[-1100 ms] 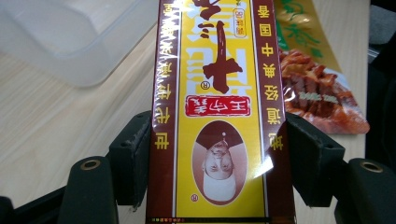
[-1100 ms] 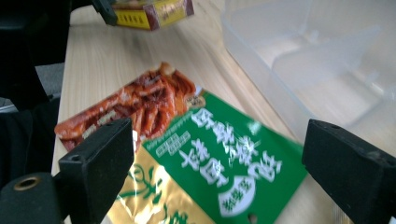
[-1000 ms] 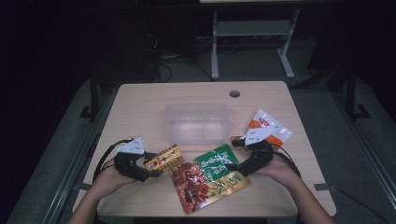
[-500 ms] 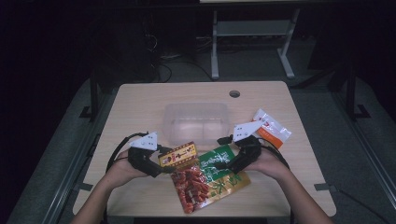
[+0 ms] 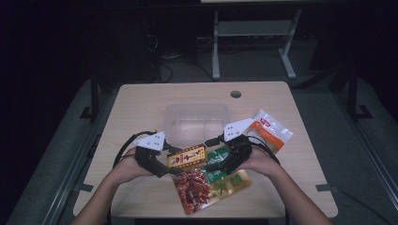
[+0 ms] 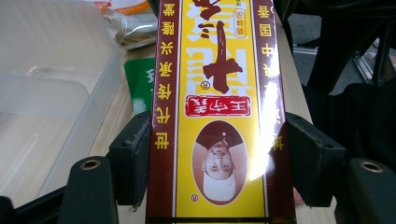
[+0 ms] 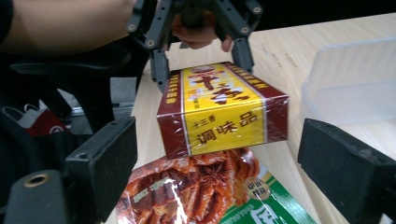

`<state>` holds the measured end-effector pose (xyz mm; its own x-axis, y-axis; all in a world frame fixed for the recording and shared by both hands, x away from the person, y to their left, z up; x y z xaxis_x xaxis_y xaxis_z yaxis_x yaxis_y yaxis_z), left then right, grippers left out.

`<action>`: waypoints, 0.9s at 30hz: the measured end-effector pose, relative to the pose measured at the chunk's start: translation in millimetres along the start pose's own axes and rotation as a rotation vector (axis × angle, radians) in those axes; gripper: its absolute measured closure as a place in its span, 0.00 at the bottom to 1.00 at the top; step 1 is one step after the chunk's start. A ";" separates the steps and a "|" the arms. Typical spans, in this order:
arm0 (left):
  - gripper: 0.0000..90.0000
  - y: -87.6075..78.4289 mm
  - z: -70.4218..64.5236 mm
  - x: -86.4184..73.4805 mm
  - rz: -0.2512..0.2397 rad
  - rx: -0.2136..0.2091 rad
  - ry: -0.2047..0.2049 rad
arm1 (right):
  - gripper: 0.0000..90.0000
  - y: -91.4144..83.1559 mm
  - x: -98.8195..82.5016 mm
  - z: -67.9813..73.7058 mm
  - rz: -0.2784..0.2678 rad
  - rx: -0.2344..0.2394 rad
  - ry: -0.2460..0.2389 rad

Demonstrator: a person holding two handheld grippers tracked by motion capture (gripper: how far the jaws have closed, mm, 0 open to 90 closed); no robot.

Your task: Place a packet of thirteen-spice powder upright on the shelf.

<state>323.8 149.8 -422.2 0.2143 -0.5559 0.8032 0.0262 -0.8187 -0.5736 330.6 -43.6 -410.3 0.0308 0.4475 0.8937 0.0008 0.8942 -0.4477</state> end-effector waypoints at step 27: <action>0.34 0.4 0.9 -6.0 -0.071 -0.063 -0.017 | 0.35 9.1 12.2 3.2 -0.038 -0.006 -0.046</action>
<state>323.4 152.9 -427.4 0.2308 -0.4940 0.8383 -0.0197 -0.8637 -0.5036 327.8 -29.9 -403.3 -0.0155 0.4135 0.9104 0.0076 0.9105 -0.4134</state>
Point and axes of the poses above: each handheld gripper's, and its own axes: y roughly forward along the jaws, x roughly out of its top, z roughly to its left, the point moved 6 cm from there along y, roughly forward along the jaws, and after that the axes turned 8 degrees about -y, right-handed, at the moved point
